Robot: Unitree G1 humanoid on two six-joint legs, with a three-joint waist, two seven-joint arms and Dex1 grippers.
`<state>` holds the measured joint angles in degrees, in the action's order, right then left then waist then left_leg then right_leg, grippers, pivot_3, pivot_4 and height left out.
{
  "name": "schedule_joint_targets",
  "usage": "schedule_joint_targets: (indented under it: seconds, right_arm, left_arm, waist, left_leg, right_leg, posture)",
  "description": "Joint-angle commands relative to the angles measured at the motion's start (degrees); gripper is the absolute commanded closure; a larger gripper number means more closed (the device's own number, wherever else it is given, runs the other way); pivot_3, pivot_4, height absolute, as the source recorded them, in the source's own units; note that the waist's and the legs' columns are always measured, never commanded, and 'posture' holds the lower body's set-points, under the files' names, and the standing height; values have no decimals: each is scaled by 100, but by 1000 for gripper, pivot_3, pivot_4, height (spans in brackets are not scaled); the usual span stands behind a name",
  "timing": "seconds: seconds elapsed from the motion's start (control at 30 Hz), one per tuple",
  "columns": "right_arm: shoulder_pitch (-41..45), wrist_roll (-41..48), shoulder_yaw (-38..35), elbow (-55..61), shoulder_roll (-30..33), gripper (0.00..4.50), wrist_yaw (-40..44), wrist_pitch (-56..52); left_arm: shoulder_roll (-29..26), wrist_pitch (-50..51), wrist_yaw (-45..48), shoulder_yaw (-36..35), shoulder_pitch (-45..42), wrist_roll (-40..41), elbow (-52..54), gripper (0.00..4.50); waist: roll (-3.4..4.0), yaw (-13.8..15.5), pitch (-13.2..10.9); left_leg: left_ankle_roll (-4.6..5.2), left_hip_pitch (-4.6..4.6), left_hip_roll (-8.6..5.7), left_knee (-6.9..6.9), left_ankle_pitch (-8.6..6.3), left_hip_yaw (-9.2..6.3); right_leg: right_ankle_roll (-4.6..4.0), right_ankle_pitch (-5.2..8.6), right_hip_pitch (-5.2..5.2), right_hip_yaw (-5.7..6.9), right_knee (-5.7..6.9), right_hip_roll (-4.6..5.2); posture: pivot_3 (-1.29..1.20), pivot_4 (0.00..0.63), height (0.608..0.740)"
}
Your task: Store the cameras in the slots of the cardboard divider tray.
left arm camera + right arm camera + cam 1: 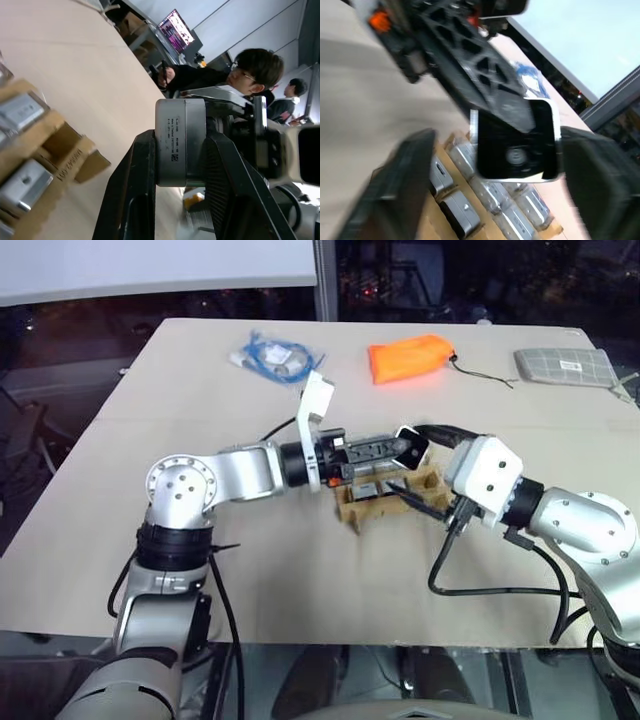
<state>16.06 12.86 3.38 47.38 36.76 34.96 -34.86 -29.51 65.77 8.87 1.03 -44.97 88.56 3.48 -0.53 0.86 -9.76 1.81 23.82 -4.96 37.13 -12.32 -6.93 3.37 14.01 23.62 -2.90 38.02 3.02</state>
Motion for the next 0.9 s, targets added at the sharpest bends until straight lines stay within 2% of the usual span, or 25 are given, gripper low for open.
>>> schedule_joint_targets:
  seconds: [0.03, 0.2, 0.37, 0.63, 0.9]
  right_arm:
    - [-580, 317, -877, 401, -81, 409, -193, -236]
    - [-1977, 1245, -2243, 587, -175, 409, 362, 3]
    - [-2799, 1723, -2941, 838, -348, 409, 233, 55]
    - [-3313, 1562, -2869, 1051, -464, 409, -176, 285]
    - [-3589, 1438, -2740, 1154, -474, 409, -409, 438]
  left_arm:
    - [-171, -273, 1009, 212, -449, -1160, -188, 3731]
    - [-32, -1157, 2780, 1241, -1131, -3134, -940, 3731]
    - [413, -2072, 4025, 2051, -1554, -4690, -1918, 3731]
    - [857, -3327, 5027, 2620, -1791, -6511, -3209, 3731]
    - [1113, -4220, 5589, 2676, -1873, -7601, -3792, 3731]
  waist:
    - [-1, 16, 0]
    - [0, 29, 0]
    - [1, -34, 0]
    - [1, -120, 0]
    - [-1, -122, -1]
  left_leg:
    - [0, 2, -3, 0, 0, -2]
    - [1, 0, -7, -4, 0, 2]
    - [2, -1, -3, -8, 0, 6]
    - [22, -2, 1, -12, -12, 11]
    - [25, -1, 0, -6, -14, 6]
  right_leg:
    - [0, 0, -1, 3, -1, 1]
    - [0, 0, -6, 0, -7, 0]
    - [1, 1, -6, -4, -8, 1]
    - [3, 2, 0, -9, -7, -1]
    - [5, 2, -4, -3, -6, 0]
  posture:
    - [0, 150, 740]
    - [0, 150, 740]
    - [0, 150, 740]
    - [0, 150, 740]
    - [0, 150, 740]
